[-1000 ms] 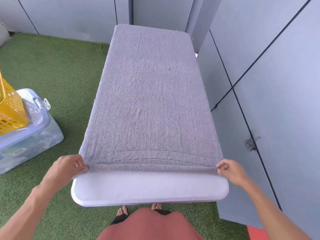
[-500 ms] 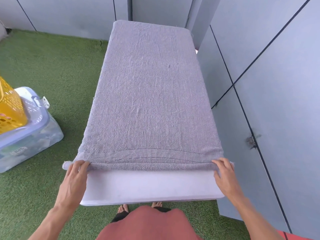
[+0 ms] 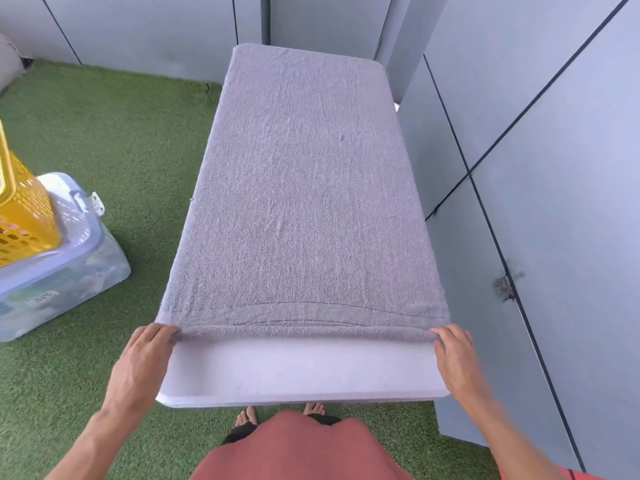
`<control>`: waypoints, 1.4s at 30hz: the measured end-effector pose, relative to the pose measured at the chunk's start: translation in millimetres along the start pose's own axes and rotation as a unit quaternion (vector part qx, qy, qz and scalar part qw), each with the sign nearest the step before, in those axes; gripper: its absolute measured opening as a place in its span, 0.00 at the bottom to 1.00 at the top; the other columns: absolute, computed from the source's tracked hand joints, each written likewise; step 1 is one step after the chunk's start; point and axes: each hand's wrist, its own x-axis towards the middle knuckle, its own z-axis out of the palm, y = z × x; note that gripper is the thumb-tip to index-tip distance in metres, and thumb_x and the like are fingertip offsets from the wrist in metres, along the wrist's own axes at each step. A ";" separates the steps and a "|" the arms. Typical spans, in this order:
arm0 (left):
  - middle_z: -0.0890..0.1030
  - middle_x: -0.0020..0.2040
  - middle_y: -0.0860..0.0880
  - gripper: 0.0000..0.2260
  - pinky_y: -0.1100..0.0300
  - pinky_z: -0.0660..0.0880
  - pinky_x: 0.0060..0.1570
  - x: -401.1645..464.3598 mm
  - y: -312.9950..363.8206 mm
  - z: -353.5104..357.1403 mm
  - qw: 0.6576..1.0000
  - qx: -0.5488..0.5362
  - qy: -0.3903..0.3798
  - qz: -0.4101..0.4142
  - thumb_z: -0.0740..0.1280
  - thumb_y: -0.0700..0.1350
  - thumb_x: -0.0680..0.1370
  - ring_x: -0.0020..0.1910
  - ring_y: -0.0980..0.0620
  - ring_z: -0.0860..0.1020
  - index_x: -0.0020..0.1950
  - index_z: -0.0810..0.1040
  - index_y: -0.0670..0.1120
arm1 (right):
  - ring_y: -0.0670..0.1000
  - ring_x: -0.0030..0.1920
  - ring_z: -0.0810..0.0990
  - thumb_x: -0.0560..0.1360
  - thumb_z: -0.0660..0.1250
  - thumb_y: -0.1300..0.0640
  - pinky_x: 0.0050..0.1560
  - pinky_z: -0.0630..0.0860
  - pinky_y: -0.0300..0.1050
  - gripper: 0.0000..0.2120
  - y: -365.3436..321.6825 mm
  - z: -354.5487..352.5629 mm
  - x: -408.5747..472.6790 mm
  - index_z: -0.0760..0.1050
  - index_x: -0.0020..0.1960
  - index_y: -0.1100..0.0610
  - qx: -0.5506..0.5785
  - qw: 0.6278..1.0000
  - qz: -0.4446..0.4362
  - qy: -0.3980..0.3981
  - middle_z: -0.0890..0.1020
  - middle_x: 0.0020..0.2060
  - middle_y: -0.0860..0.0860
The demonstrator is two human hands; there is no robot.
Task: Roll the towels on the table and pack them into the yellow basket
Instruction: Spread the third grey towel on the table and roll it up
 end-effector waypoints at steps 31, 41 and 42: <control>0.72 0.54 0.43 0.12 0.45 0.76 0.32 16.5 5.1 13.5 0.999 0.025 -0.026 -0.007 0.68 0.32 0.74 0.51 0.38 0.73 0.55 0.74 0.41 | 0.59 0.52 0.77 0.69 0.67 0.75 0.57 0.72 0.53 0.16 -5.4 -13.3 24.5 0.78 0.55 0.63 0.051 0.998 -0.003 -0.032 0.78 0.50 0.55; 0.79 0.50 0.43 0.11 0.45 0.73 0.47 29.6 -6.5 9.4 0.999 0.020 -0.050 -0.006 0.63 0.31 0.77 0.48 0.39 0.75 0.58 0.79 0.39 | 0.56 0.48 0.79 0.70 0.67 0.74 0.52 0.68 0.37 0.14 -0.2 -19.1 23.9 0.81 0.52 0.63 0.068 0.997 0.010 -0.033 0.81 0.46 0.55; 0.79 0.50 0.42 0.13 0.44 0.72 0.48 33.9 -6.4 11.3 0.999 0.027 -0.046 -0.007 0.63 0.30 0.76 0.48 0.39 0.75 0.59 0.79 0.39 | 0.55 0.49 0.79 0.71 0.66 0.74 0.54 0.69 0.39 0.14 -2.2 -18.2 27.7 0.81 0.52 0.63 0.076 0.997 0.019 -0.030 0.81 0.47 0.55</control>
